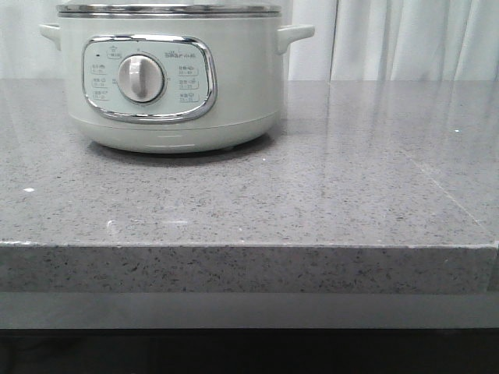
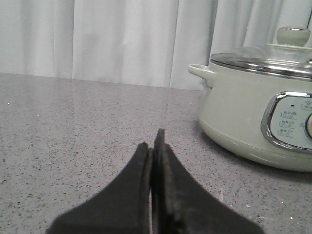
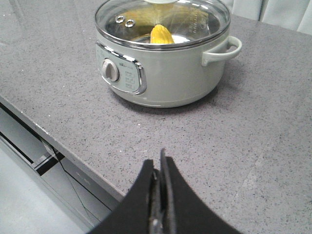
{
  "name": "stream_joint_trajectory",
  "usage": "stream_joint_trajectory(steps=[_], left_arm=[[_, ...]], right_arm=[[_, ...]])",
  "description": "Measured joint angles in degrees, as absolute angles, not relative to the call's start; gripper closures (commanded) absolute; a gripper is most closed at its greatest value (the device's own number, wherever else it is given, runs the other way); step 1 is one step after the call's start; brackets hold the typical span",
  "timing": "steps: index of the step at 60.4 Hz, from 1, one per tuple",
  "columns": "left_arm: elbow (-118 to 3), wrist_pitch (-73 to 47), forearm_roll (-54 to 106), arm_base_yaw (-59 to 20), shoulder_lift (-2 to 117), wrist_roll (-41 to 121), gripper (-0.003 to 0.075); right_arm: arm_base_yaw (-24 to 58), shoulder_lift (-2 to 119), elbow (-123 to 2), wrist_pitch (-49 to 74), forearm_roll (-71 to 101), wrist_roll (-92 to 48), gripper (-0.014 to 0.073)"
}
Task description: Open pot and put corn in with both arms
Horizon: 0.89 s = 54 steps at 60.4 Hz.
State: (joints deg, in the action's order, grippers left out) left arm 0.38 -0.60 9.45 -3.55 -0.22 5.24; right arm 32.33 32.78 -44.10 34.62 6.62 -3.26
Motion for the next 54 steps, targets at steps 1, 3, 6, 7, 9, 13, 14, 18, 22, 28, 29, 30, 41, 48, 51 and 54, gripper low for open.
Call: stream_joint_trajectory(steps=[1, 3, 6, 7, 9, 13, 14, 18, 22, 28, 29, 30, 41, 48, 51, 54], left_arm=[[0.4, -0.6, 9.4, -3.6, -0.2, 5.2, 0.0741], [0.4, -0.6, 9.4, -3.6, -0.2, 5.2, 0.0741], [0.4, -0.6, 9.4, -3.6, -0.2, 5.2, 0.0741], [0.4, -0.6, 9.4, -3.6, -0.2, 5.2, 0.0741], [0.4, -0.6, 9.4, -3.6, -0.2, 5.2, 0.0741], [0.4, -0.6, 9.4, -3.6, -0.2, 5.2, 0.0741], [0.4, -0.6, 9.4, -3.6, -0.2, 5.2, 0.0741], [0.4, -0.6, 9.4, -3.6, -0.2, 5.2, 0.0741], [0.4, -0.6, 9.4, -3.6, -0.2, 5.2, 0.0741], [0.4, -0.6, 9.4, -3.6, -0.2, 5.2, 0.0741], [0.4, -0.6, 9.4, -3.6, -0.2, 5.2, 0.0741], [0.4, -0.6, 9.4, -3.6, -0.2, 5.2, 0.0741], [0.4, -0.6, 9.4, -3.6, -0.2, 5.2, 0.0741], [0.4, -0.5, 9.4, -3.6, -0.2, 5.2, 0.0741], [0.4, -0.5, 9.4, -3.6, -0.2, 5.2, 0.0741], [0.4, -0.5, 9.4, -3.6, -0.2, 5.2, 0.0741]], right_arm=[[32.3, 32.8, -44.1, 34.6, 6.6, -3.3, 0.0662], [32.3, 32.8, -44.1, 34.6, 6.6, -3.3, 0.0662], [32.3, 32.8, -44.1, 34.6, 6.6, -3.3, 0.0662], [32.3, 32.8, -44.1, 34.6, 6.6, -3.3, 0.0662], [32.3, 32.8, -44.1, 34.6, 6.6, -3.3, 0.0662], [32.3, 32.8, -44.1, 34.6, 6.6, -3.3, 0.0662], [32.3, 32.8, -44.1, 34.6, 6.6, -3.3, 0.0662], [32.3, 32.8, -44.1, 34.6, 6.6, -3.3, 0.0662], [32.3, 32.8, -44.1, 34.6, 6.6, -3.3, 0.0662], [32.3, 32.8, -44.1, 34.6, 6.6, -3.3, 0.0662], [32.3, 32.8, -44.1, 34.6, 6.6, -3.3, 0.0662], [32.3, 32.8, -44.1, 34.6, 6.6, -3.3, 0.0662], [29.6, 30.3, -40.5, 33.7, 6.6, -3.3, 0.0662], [24.5, 25.6, -35.3, 30.2, 6.6, -3.3, 0.0662], [21.9, 23.0, -32.4, 27.7, 6.6, -3.3, 0.0662], [18.8, 19.7, -28.7, 24.5, 6.6, -3.3, 0.0662]])
